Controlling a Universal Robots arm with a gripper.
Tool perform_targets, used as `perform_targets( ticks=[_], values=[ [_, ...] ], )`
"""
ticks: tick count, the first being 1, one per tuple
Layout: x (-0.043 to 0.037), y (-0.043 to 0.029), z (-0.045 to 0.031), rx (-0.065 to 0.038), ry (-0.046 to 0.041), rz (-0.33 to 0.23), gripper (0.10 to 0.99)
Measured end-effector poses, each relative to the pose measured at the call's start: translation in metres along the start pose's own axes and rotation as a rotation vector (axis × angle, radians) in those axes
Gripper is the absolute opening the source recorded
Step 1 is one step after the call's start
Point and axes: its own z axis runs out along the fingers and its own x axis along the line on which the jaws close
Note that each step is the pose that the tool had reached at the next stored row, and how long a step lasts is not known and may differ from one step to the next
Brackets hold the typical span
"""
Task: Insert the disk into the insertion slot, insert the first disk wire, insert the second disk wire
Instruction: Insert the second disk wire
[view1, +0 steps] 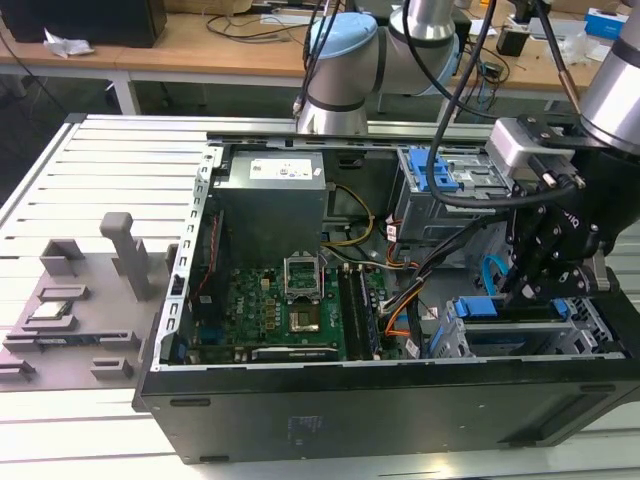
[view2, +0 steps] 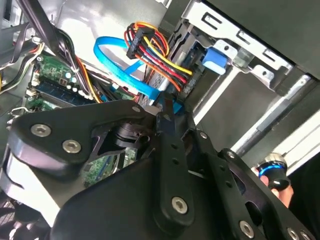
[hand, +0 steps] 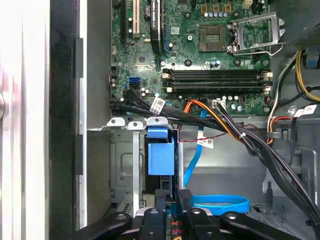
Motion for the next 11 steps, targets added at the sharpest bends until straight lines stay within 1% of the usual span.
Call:
perform_targets(
  ticks=[1, 3, 4, 5, 6, 8, 10, 11],
  values=[
    [0.0001, 0.0004, -0.0087, 0.000, 0.0002, 0.000, 0.235],
    [-0.0011, 0.0009, -0.0178, 0.000, 0.0004, 0.000, 0.235],
    [-0.0016, 0.0011, -0.0236, 0.000, 0.0003, 0.000, 0.220],
    [-0.0018, 0.0014, -0.0287, 0.000, 0.0004, 0.000, 0.153],
    [-0.0021, 0.0016, -0.0340, 0.000, 0.0003, 0.000, 0.106],
    [-0.0021, 0.0021, -0.0448, 0.000, 0.0005, 0.000, 0.106],
    [-0.0018, 0.0024, -0.0513, 0.000, 0.0003, 0.000, 0.106],
    [-0.0017, 0.0024, -0.0519, 0.000, 0.0002, 0.000, 0.106]
  ],
)
